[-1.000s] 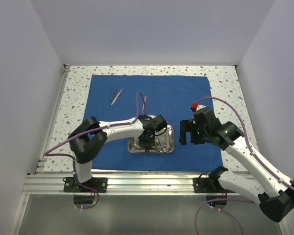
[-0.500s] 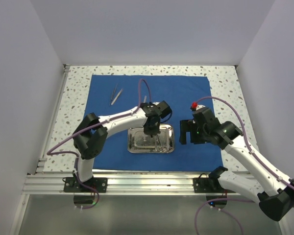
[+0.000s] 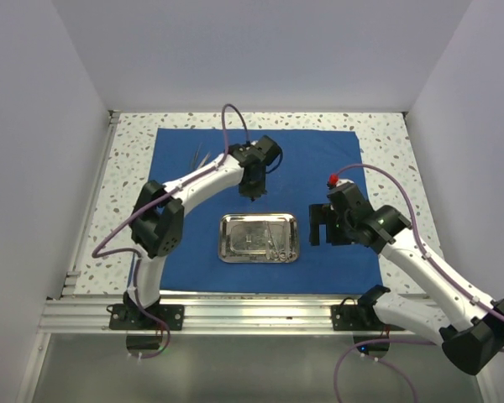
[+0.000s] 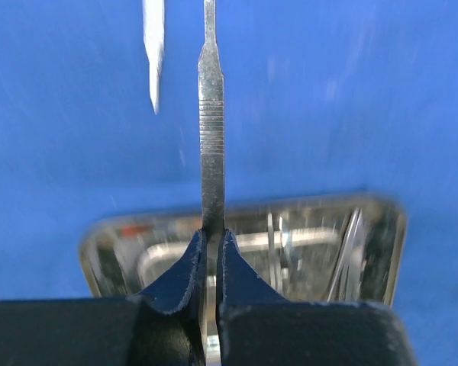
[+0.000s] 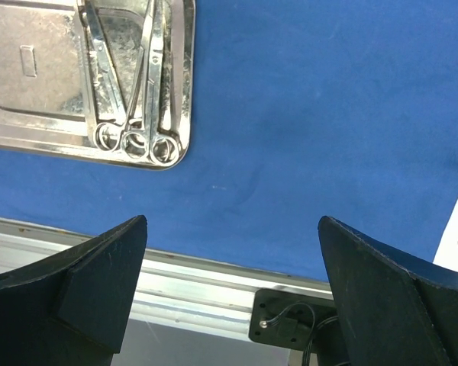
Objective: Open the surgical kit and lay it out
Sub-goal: Place the medical item in the surgical kit.
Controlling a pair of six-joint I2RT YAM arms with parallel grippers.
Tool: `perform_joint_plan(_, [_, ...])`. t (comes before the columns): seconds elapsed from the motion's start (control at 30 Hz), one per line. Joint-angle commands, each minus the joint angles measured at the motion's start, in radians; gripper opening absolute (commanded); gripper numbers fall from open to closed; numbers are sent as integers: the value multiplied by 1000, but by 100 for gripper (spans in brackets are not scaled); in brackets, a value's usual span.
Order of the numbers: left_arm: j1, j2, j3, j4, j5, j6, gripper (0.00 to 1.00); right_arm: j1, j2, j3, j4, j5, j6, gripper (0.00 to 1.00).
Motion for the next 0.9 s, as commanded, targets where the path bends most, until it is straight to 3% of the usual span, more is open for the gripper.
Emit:
perform_joint_plan(0.0, [64, 68, 158, -13, -40, 91, 0, 2, 6, 16, 0, 44, 18, 98])
perform_joint_plan(0.23, [169, 288, 437, -16, 1, 180, 0, 1, 22, 22, -10, 75, 40, 98])
perform_joint_plan(0.47, [222, 398, 448, 18, 72, 208, 0, 1, 41, 31, -15, 91, 49, 98])
perform_joint_plan(0.5, [222, 398, 446, 16, 75, 208, 4, 1, 45, 33, -13, 91, 49, 98])
perform_joint_plan(0.57, [220, 360, 408, 43, 78, 220, 23, 1, 49, 33, -12, 93, 49, 98])
perform_joint_plan(0.6, [220, 338, 384, 56, 73, 220, 47, 2, 51, 31, -9, 92, 47, 98])
perform_joint_plan(0.7, [220, 261, 319, 59, 38, 223, 66, -1, 58, 24, 8, 76, 47, 98])
perform_joint_plan(0.87, [197, 117, 232, 19, -3, 194, 67, 1, 66, 17, 34, 39, 43, 98])
